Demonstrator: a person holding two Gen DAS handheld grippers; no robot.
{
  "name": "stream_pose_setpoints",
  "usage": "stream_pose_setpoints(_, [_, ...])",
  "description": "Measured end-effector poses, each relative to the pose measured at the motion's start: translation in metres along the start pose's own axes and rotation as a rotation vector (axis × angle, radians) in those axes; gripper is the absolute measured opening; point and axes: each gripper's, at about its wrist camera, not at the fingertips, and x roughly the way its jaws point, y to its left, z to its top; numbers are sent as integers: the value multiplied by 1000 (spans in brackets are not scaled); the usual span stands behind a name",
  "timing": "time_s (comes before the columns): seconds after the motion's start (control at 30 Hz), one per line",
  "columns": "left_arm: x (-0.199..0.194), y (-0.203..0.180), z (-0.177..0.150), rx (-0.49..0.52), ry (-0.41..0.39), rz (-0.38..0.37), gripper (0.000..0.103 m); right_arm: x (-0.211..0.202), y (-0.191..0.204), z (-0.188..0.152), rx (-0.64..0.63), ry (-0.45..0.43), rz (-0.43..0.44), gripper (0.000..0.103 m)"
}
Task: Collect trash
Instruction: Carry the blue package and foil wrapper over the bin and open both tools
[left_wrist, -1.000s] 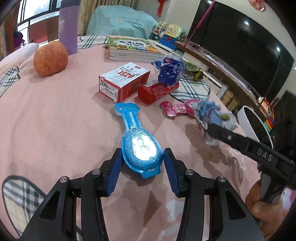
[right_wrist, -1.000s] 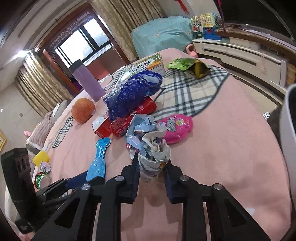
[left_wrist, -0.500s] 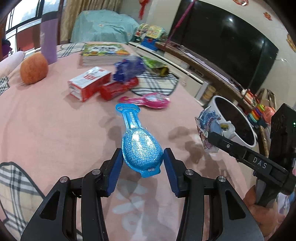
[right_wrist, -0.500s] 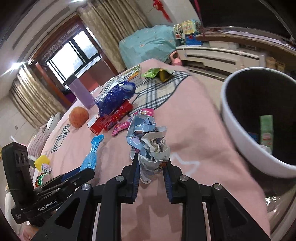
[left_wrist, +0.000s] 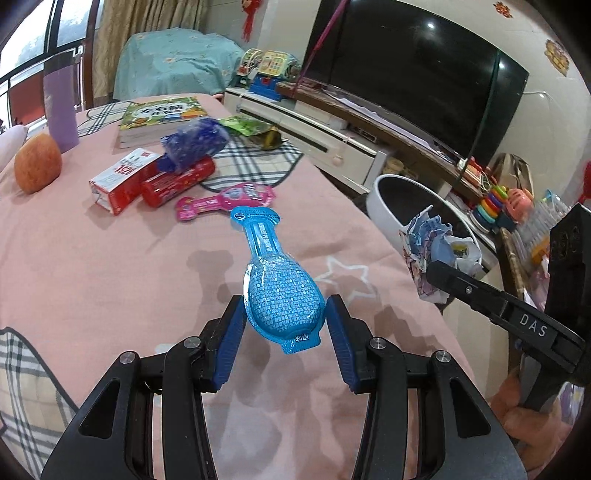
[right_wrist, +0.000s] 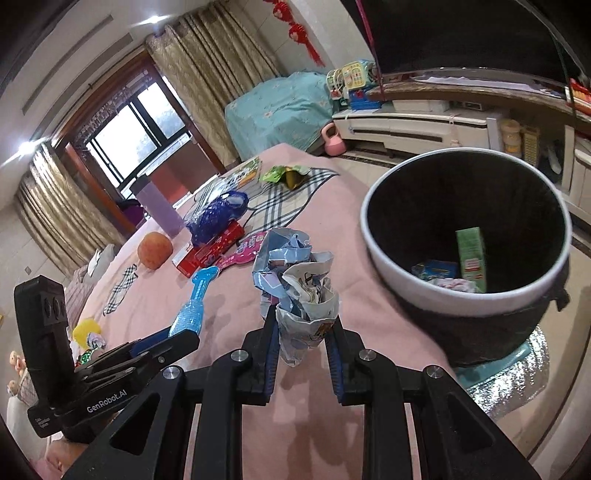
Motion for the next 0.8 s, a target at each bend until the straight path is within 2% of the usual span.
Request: stream_pose_setpoints(0.8, [3, -62, 13, 113, -10, -67, 44, -45, -47, 1, 67, -88, -74, 23])
